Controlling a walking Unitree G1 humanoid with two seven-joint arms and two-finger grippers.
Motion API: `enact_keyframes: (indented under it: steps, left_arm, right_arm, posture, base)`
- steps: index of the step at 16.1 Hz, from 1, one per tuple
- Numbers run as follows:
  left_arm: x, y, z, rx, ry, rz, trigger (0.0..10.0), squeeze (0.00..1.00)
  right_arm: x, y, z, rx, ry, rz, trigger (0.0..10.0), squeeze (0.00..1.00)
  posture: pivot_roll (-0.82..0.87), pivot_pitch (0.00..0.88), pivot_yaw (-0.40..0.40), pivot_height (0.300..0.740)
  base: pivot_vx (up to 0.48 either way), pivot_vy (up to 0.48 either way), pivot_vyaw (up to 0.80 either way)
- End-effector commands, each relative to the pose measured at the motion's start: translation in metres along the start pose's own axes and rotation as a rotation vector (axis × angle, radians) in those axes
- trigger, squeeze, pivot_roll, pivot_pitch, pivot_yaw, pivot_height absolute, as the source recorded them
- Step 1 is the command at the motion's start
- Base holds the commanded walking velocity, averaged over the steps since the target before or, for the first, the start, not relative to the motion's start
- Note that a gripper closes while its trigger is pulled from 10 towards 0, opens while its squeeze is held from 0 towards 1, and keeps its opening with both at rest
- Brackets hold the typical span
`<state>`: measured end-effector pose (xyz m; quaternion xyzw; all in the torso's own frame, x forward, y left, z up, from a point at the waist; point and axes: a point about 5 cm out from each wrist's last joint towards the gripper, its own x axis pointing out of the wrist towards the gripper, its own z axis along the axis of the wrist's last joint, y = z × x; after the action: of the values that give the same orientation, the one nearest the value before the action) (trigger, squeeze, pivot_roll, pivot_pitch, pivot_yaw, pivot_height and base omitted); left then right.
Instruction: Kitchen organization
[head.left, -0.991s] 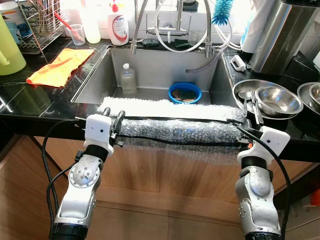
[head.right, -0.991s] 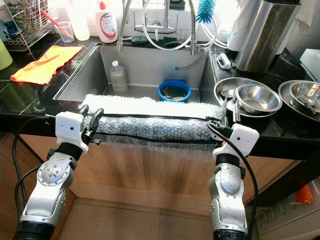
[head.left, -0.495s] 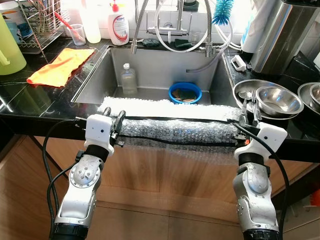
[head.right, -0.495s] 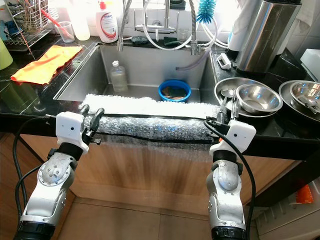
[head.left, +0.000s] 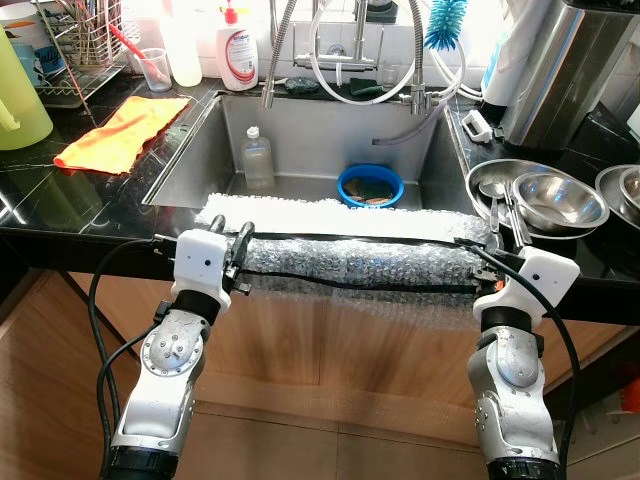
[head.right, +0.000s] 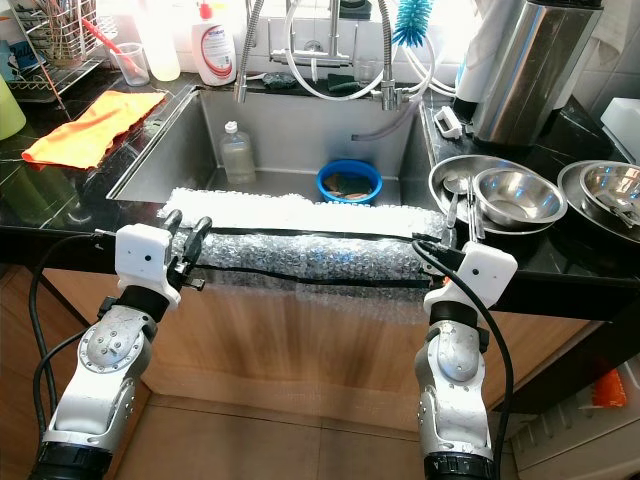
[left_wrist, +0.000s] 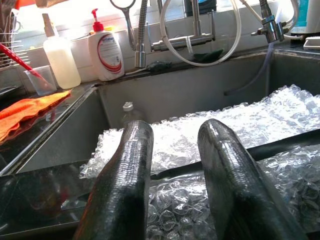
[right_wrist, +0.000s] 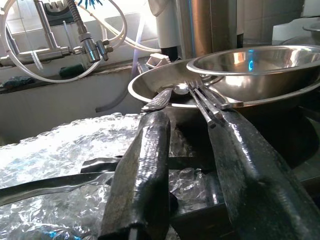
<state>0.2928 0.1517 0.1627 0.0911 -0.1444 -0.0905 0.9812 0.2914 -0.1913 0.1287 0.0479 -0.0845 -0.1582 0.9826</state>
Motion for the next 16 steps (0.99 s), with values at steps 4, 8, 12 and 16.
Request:
enact_keyframes:
  steps: [4, 8, 12, 16]
  left_arm:
    - [-0.0010, -0.0015, -0.0022, 0.018, 0.007, -0.012, 10.0, 0.00]
    - [-0.0015, -0.0021, -0.0022, 0.026, 0.007, -0.016, 10.0, 0.00]
    - [-0.0015, -0.0028, -0.0025, 0.031, 0.008, -0.020, 10.0, 0.00]
    - [-0.0015, -0.0033, -0.0026, 0.033, 0.009, -0.024, 10.0, 0.00]
  right_arm:
    - [0.0034, -0.0035, 0.0027, -0.008, -0.015, -0.027, 10.0, 0.00]
    - [0.0048, -0.0070, 0.0028, 0.040, -0.009, -0.093, 10.0, 0.00]
    - [0.0050, -0.0078, 0.0010, 0.048, 0.001, -0.091, 10.0, 0.00]
    - [0.0059, -0.0032, 0.0000, 0.065, 0.013, -0.064, 7.5, 0.00]
  posture:
    - [-0.01, 0.020, -0.007, 0.740]
    - [-0.01, 0.021, -0.007, 0.740]
    - [-0.01, 0.021, -0.007, 0.740]
    - [-0.01, 0.020, -0.007, 0.740]
  base:
    - [0.000, 0.000, 0.00]
    - [0.000, 0.000, 0.00]
    - [0.000, 0.000, 0.00]
    - [0.000, 0.000, 0.00]
